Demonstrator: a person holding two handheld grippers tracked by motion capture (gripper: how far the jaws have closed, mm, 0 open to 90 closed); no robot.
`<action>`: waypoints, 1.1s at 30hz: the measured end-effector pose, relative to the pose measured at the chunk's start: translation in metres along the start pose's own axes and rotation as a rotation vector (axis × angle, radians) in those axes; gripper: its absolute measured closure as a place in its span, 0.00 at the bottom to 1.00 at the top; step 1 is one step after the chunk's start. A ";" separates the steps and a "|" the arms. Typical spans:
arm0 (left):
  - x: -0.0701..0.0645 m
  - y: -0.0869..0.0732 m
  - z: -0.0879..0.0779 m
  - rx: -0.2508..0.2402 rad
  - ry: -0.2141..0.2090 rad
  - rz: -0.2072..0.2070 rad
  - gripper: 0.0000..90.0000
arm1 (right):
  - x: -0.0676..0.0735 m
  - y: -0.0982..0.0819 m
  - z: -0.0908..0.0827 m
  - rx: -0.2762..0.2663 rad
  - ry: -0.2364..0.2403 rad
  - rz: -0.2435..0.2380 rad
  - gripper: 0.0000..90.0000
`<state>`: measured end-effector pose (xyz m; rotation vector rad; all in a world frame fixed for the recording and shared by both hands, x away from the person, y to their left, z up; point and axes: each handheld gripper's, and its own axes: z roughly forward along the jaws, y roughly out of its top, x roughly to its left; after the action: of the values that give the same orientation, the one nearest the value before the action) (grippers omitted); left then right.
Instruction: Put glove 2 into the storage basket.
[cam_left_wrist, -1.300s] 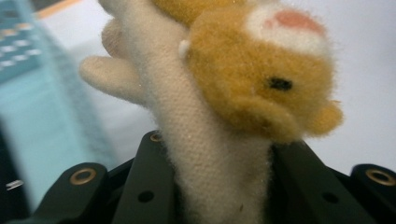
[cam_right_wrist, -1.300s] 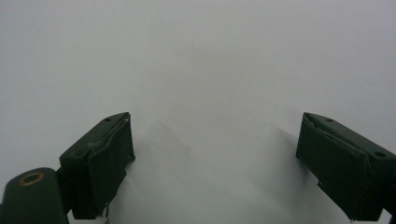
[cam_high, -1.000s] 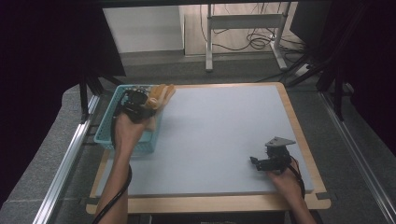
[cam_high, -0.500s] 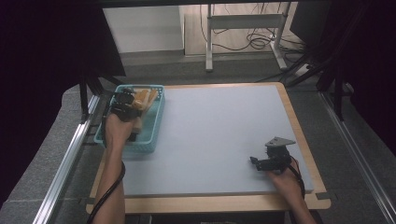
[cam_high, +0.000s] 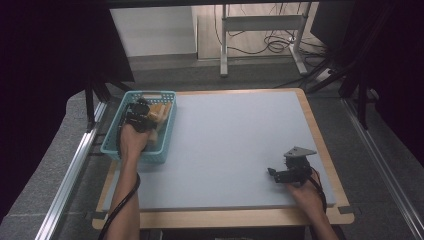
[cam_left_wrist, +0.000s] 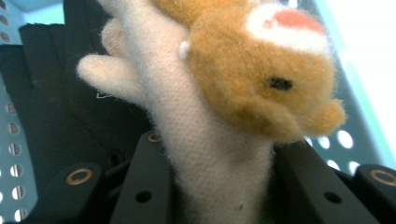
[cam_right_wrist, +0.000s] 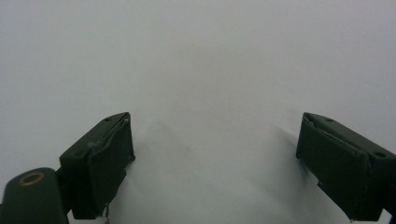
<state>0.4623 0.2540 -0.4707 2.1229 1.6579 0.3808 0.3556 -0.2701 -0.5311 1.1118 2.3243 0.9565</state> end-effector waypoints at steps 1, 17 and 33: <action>0.000 0.000 0.002 0.007 0.000 -0.004 0.79 | 0.000 0.000 0.000 0.000 0.000 0.000 0.12; -0.007 0.011 0.030 0.085 -0.015 0.004 0.75 | 0.000 0.000 0.000 0.000 0.000 0.000 0.12; 0.008 0.010 0.018 0.025 -0.063 -0.052 0.11 | 0.000 0.000 0.000 0.000 0.000 0.000 0.12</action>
<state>0.4808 0.2571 -0.4821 2.0829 1.6873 0.2756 0.3556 -0.2701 -0.5311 1.1119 2.3242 0.9565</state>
